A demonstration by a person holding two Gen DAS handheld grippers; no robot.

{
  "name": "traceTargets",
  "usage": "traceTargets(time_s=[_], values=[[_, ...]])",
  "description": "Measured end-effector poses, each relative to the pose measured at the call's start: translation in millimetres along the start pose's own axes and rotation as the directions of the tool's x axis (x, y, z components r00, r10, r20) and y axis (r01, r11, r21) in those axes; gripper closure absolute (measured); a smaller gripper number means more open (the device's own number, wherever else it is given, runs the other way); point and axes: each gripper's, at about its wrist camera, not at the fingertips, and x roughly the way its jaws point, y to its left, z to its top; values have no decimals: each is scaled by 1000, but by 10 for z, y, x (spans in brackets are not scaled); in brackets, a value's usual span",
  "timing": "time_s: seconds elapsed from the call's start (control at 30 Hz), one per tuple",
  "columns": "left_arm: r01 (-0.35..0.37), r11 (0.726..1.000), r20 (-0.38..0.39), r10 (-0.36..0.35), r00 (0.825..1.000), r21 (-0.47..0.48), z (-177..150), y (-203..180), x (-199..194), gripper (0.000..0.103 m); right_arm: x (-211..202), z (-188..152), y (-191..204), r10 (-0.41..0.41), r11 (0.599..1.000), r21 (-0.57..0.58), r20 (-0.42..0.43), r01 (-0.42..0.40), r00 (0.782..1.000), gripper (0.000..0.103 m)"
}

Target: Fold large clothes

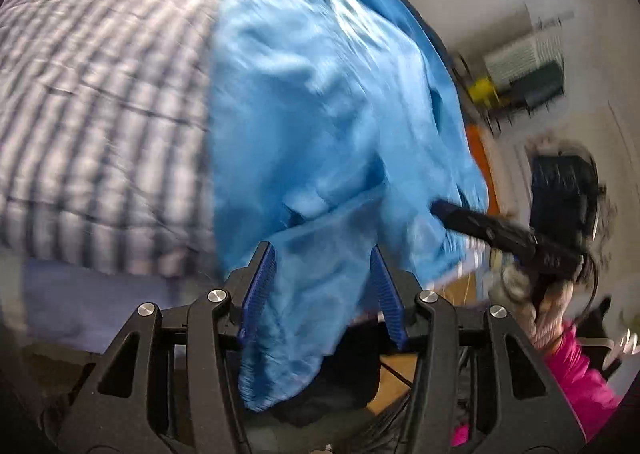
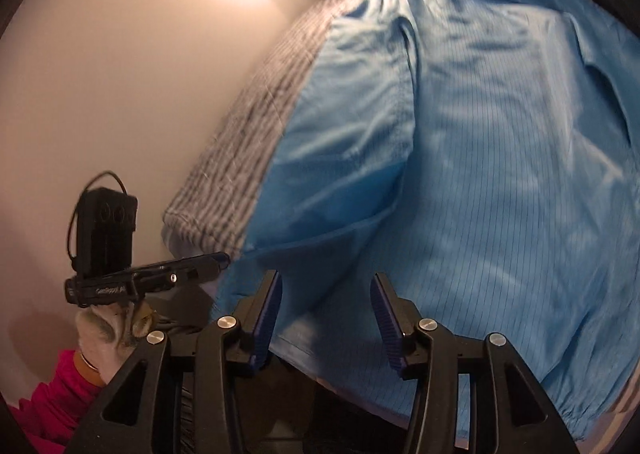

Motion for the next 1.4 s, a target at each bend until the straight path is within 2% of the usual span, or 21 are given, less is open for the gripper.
traceTargets(time_s=[0.1, 0.13, 0.2, 0.33, 0.4, 0.5, 0.57, 0.6, 0.7, 0.8, 0.87, 0.97, 1.07, 1.17, 1.23, 1.27, 1.33, 1.4], values=[[74, 995, -63, -70, 996, 70, -226, -248, 108, 52, 50, -69, -39, 10, 1000, 10, -22, -10, 1000, 53], [85, 990, -88, -75, 993, 112, -318, -362, 149, 52, 57, -77, -69, 29, 999, 24, -28, -28, 999, 52], [58, 985, -87, -44, 995, 163, -423, -495, 160, 52, 82, -74, -135, 50, 997, 57, -30, -48, 998, 45], [11, 985, 33, -17, 999, 172, -373, -519, -97, 52, 97, -45, -251, 49, 993, 110, -30, -45, 998, 44], [-58, 991, 132, 42, 990, 119, -201, -395, -271, 52, 102, -48, -280, 63, 990, 126, -35, -58, 997, 44], [-98, 994, 174, 91, 980, 37, 102, -191, -327, 52, 144, -59, -281, 75, 988, 141, -44, -68, 996, 44], [-122, 991, 139, 112, 984, 60, 278, -147, -200, 52, 156, -52, -275, 67, 988, 144, -36, -61, 997, 44], [-109, 991, 76, 103, 992, 73, 359, -126, -44, 52, 160, -46, -270, 66, 988, 143, -32, -61, 997, 44], [-94, 993, 0, 94, 996, 70, 405, -93, 248, 52, 118, -37, -275, 59, 988, 143, -10, -57, 998, 44], [0, 997, -74, 6, 997, 80, 283, -208, 440, 53, 75, -49, -296, 49, 988, 147, 1, -49, 999, 44], [56, 987, -115, -38, 993, 154, 150, -411, 512, 53, 65, -64, -334, 42, 986, 161, 5, -42, 999, 43], [65, 965, -150, -27, 988, 256, -15, -655, 611, 53, 88, -60, -430, 42, 977, 207, 3, -41, 999, 39], [46, 963, -158, -3, 987, 267, -91, -716, 667, 52, 158, -49, -521, 83, 963, 259, -14, -77, 996, 38], [57, 966, -121, -26, 992, 252, -170, -688, 445, 53, 300, -62, -482, 108, 963, 254, -61, -89, 992, 39], [-3, 964, -33, 12, 999, 265, -186, -644, 189, 52, 382, -93, -430, 98, 971, 227, -95, -74, 991, 44], [-80, 965, 38, 73, 997, 249, -193, -571, 13, 52, 424, -117, -398, 88, 975, 212, -116, -62, 989, 47], [-192, 964, 110, 174, 979, 183, -182, -371, -172, 53, 481, -156, -352, 70, 982, 184, -144, -42, 987, 52], [-242, 966, 118, 231, 966, 91, -154, -149, -220, 53, 513, -180, -331, 68, 984, 172, -160, -40, 985, 53]])
